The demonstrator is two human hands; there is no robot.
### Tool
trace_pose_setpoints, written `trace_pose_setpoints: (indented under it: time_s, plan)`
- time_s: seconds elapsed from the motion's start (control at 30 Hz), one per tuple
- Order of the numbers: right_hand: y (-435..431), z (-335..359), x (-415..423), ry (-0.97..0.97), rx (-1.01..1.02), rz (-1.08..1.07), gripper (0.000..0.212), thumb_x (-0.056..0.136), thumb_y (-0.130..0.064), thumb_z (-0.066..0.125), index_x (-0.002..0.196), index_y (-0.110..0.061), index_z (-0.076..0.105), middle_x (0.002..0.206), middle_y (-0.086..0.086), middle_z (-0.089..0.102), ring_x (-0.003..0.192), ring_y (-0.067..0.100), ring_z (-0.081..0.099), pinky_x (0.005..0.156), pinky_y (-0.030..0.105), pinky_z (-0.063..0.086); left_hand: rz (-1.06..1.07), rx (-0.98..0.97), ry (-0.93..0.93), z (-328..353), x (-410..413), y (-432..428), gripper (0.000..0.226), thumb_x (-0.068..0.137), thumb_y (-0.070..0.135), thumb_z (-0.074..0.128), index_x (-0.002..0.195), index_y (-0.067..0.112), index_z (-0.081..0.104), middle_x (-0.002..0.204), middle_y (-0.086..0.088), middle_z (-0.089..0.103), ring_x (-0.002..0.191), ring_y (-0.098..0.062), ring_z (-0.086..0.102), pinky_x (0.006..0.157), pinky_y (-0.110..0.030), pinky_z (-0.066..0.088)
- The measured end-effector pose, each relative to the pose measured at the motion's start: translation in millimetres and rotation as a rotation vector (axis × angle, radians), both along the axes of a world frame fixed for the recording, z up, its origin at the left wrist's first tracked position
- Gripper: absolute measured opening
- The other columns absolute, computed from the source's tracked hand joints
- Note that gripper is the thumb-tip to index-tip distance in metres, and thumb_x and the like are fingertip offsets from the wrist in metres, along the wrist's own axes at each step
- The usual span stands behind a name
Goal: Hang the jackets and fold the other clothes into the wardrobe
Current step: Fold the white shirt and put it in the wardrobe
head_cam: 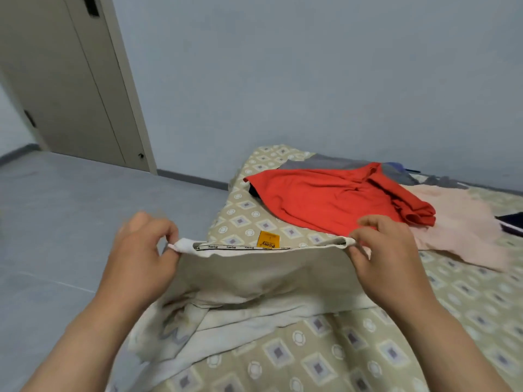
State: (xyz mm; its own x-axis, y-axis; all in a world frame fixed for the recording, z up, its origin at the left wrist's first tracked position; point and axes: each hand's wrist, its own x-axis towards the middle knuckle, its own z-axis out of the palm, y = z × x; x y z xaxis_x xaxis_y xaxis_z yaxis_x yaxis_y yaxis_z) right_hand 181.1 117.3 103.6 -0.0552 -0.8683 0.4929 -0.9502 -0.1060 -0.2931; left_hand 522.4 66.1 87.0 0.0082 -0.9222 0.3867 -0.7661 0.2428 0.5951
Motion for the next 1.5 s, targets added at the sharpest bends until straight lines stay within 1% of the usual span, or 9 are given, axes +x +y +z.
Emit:
trace_pose_setpoints:
  time_s: [0.33, 0.47, 0.6, 0.77, 0.83, 0.9, 1.07, 1.3, 1.5]
  plan:
    - [82, 93, 34, -0.423, -0.019, 0.163, 0.026, 0.094, -0.010, 0.057, 0.078, -0.031, 0.060, 0.079, -0.021, 0.062, 0.073, -0.002, 0.056, 0.060, 0.010, 0.036, -0.243, 0.219, 0.278, 83, 28, 81, 0.002, 0.085, 0.034, 0.063, 0.085, 0.036, 0.062, 0.078, 0.013, 0.067, 0.064, -0.001, 0.057, 0.058, -0.029, 0.041]
    - [117, 119, 58, -0.649, 0.401, 0.436, 0.016, 0.089, -0.010, 0.064, 0.076, -0.018, 0.069, 0.075, -0.003, 0.066, 0.069, 0.009, 0.056, 0.069, 0.030, 0.042, -0.095, 0.047, 0.185, 107, 33, 87, 0.030, 0.091, 0.020, 0.064, 0.066, 0.037, 0.067, 0.076, 0.004, 0.056, 0.071, -0.007, 0.053, 0.062, -0.029, 0.037]
    - [149, 133, 97, -0.624, 0.908, 0.859, 0.021, 0.088, -0.006, 0.067, 0.096, -0.023, 0.075, 0.092, -0.004, 0.074, 0.082, 0.004, 0.066, 0.072, 0.016, 0.049, -0.101, -0.022, 0.416, 143, 23, 97, 0.027, 0.093, 0.013, 0.059, 0.074, 0.027, 0.072, 0.068, -0.001, 0.058, 0.062, -0.015, 0.053, 0.061, -0.031, 0.044]
    - [121, 135, 130, -0.680, 0.336, 0.476, 0.024, 0.094, -0.008, 0.061, 0.110, -0.025, 0.068, 0.105, -0.005, 0.071, 0.095, 0.019, 0.067, 0.084, 0.035, 0.057, -0.604, 0.223, 0.966, 181, 8, 124, 0.036, 0.097, 0.002, 0.051, 0.076, 0.022, 0.072, 0.085, -0.008, 0.067, 0.068, -0.014, 0.062, 0.062, -0.023, 0.048]
    - [107, 143, 140, -0.670, 0.194, 0.441, 0.031, 0.094, -0.020, 0.063, 0.119, -0.038, 0.060, 0.116, -0.016, 0.064, 0.104, 0.000, 0.062, 0.087, 0.020, 0.053, -0.698, 0.278, 1.032, 193, 8, 133, 0.028, 0.088, 0.000, 0.056, 0.076, 0.020, 0.071, 0.086, -0.008, 0.068, 0.066, -0.015, 0.060, 0.060, -0.025, 0.045]
    - [93, 150, 147, -0.664, 0.213, 0.523, 0.049, 0.088, -0.029, 0.066, 0.133, -0.045, 0.052, 0.132, -0.019, 0.055, 0.116, -0.014, 0.052, 0.089, 0.009, 0.046, -0.752, 0.294, 1.047, 204, 9, 139, 0.019, 0.077, -0.001, 0.062, 0.077, 0.017, 0.070, 0.084, -0.009, 0.068, 0.062, -0.017, 0.060, 0.055, -0.026, 0.045]
    - [80, 168, 161, -0.718, 0.485, 0.908, 0.038, 0.093, -0.010, 0.063, 0.126, -0.029, 0.067, 0.130, -0.008, 0.065, 0.127, 0.010, 0.055, 0.105, 0.034, 0.046, -0.844, 0.275, 1.008, 228, 17, 152, 0.018, 0.072, -0.001, 0.059, 0.077, 0.013, 0.069, 0.081, -0.010, 0.065, 0.062, -0.019, 0.061, 0.054, -0.024, 0.045]
    - [80, 175, 177, -0.766, 0.572, 0.811, 0.016, 0.091, -0.016, 0.062, 0.090, -0.002, 0.069, 0.081, 0.014, 0.063, 0.071, 0.024, 0.055, 0.066, 0.037, 0.042, -0.539, 0.138, 0.923, 216, 25, 149, 0.021, 0.093, 0.010, 0.059, 0.093, 0.021, 0.077, 0.086, -0.006, 0.074, 0.071, -0.015, 0.068, 0.060, -0.024, 0.054]
    - [62, 181, 168, -0.862, 0.322, 0.418, 0.008, 0.082, -0.006, 0.050, 0.079, -0.011, 0.055, 0.073, 0.010, 0.048, 0.069, 0.021, 0.043, 0.063, 0.037, 0.030, -0.324, 0.313, 0.884, 122, 19, 160, 0.033, 0.094, 0.042, 0.050, 0.112, 0.020, 0.067, 0.102, -0.003, 0.075, 0.091, -0.018, 0.072, 0.071, -0.028, 0.055]
